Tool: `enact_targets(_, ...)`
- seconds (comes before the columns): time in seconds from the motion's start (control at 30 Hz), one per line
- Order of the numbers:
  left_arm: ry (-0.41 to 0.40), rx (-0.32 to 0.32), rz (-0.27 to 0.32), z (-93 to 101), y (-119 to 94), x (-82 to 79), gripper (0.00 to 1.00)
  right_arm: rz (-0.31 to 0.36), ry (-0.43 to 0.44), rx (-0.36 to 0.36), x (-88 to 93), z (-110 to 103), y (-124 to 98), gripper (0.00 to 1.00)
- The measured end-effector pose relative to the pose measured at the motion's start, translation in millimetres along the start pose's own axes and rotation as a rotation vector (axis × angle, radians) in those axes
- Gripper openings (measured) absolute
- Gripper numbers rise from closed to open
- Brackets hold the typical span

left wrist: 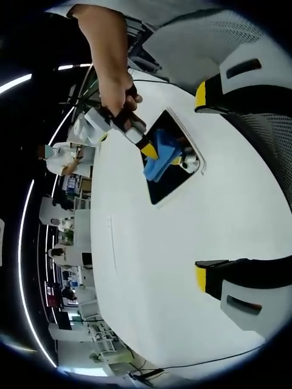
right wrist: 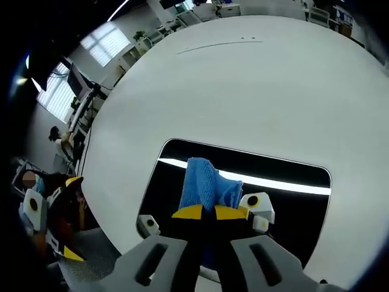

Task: Wipe the mirror surface with the cleaning cloth until all visible marks leave the cleaned area.

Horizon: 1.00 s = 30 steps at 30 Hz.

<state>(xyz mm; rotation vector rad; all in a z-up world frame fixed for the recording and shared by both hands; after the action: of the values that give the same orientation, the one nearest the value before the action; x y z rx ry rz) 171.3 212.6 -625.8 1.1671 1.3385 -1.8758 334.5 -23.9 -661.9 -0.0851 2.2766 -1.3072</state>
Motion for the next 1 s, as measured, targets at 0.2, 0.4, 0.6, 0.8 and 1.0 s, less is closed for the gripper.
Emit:
enact_targets(0.2, 0.003, 0.002, -0.006, 0.0, 0.4, 0.7, 0.99, 0.01, 0.023, -0.002, 3.0, 11.9, -6.5, 0.0)
enact_targets(0.4, 0.005, 0.005, -0.013, 1.2, 0.5, 1.4, 0.99, 0.009, 0.012, 0.005, 3.7, 17.9, -9.4, 0.0)
enact_targets(0.6, 0.009, 0.007, -0.021, 1.9, 1.0, 2.1, 0.99, 0.013, 0.015, 0.009, 9.0, 22.6, -20.3, 0.0)
enact_targets(0.8, 0.018, 0.016, -0.032, 2.7, 1.6, 2.3, 0.99, 0.031, 0.027, 0.015, 12.1, 32.4, -25.1, 0.0)
enact_targets(1.0, 0.026, 0.009, -0.023, 2.3, 1.1, 1.3, 0.99, 0.032, 0.026, 0.025, 13.6, 46.8, -30.2, 0.0)
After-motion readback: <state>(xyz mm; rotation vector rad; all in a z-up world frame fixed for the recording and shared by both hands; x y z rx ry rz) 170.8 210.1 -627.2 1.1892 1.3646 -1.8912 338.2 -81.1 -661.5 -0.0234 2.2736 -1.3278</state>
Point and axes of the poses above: the point that each gripper's makers call its tool centre point, and the gripper's own axes: y roughly forward along the fingers, z roughly to its right, x roughly out of its underside, the point moved 9 cm from there along -y, roughly backward along the fingers, and after that the axes turned 5 degrees about -x, right-handed, at the moved point
